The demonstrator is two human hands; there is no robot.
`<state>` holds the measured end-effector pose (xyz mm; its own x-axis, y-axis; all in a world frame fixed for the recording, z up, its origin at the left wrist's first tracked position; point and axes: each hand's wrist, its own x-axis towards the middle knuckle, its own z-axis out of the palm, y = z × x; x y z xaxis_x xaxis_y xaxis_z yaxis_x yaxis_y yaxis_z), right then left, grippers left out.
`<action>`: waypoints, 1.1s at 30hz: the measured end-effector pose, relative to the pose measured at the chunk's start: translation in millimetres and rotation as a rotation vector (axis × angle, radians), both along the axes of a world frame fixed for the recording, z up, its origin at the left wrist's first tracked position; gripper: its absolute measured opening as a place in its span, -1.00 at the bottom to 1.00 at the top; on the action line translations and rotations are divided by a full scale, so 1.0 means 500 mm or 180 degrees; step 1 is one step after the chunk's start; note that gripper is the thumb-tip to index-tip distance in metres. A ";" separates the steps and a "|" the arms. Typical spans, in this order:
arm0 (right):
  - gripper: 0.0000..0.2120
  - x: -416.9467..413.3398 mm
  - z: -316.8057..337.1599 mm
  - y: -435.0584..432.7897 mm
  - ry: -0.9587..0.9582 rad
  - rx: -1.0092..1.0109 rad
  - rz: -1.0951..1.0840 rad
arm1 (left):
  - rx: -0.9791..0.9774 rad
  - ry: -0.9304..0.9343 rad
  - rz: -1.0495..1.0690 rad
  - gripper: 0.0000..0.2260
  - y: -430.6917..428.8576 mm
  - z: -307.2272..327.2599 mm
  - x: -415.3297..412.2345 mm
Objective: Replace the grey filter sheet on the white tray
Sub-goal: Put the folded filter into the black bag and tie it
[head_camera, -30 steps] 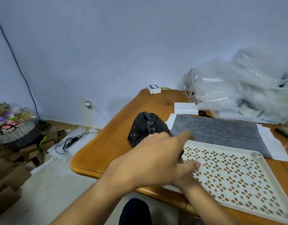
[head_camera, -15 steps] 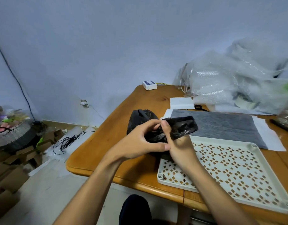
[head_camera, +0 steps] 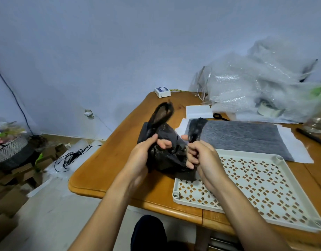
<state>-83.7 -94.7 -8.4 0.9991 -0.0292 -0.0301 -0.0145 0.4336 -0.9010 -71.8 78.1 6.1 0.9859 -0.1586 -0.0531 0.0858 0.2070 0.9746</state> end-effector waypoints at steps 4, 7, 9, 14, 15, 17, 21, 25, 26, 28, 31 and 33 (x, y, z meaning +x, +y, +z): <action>-0.72 0.005 -0.017 0.003 0.0126 0.0554 0.0062 | -0.1214 0.0110 -0.0296 -0.64 -0.009 -0.002 -0.011; -0.74 0.005 -0.018 0.010 0.0133 0.0532 -0.0037 | -0.0577 -0.0199 -0.0160 -0.64 -0.023 -0.004 -0.020; -0.81 0.003 -0.017 0.014 0.0150 0.0469 -0.0005 | 0.0133 -0.0438 -0.0025 -0.65 -0.036 -0.009 -0.027; -0.91 -0.015 -0.005 0.020 0.0139 -0.0329 0.0352 | 0.1326 -0.0933 -0.0123 -0.68 -0.055 -0.029 -0.035; -0.94 -0.020 -0.002 0.020 0.0073 -0.0578 0.0451 | 0.1505 -0.0976 -0.0165 -0.69 -0.053 -0.033 -0.033; -0.85 -0.027 0.002 0.016 0.0005 -0.1080 0.0544 | 0.1846 -0.1101 -0.0286 -0.69 -0.049 -0.034 -0.029; -0.65 -0.032 0.005 0.009 -0.0195 -0.1411 0.0533 | 0.2296 -0.1340 -0.0785 -0.74 -0.035 -0.016 -0.029; -0.50 -0.037 0.007 -0.003 -0.0147 -0.0690 0.0564 | 0.2148 -0.1139 -0.1330 -0.69 -0.014 0.004 -0.029; -0.50 -0.036 0.006 -0.007 -0.0112 -0.0468 0.0653 | 0.2104 -0.1041 -0.1385 -0.69 -0.009 0.008 -0.027; -0.54 -0.036 0.002 -0.016 -0.0100 -0.0210 0.0849 | 0.1981 -0.0938 -0.1390 -0.70 0.002 0.011 -0.025; -0.56 -0.044 0.001 -0.023 -0.0230 -0.0538 0.1021 | 0.1424 -0.0792 -0.1062 -0.75 0.015 0.004 -0.019; -0.44 -0.052 0.005 -0.024 -0.0435 -0.0985 0.1089 | 0.1186 -0.0634 -0.0824 -0.74 0.015 -0.002 -0.015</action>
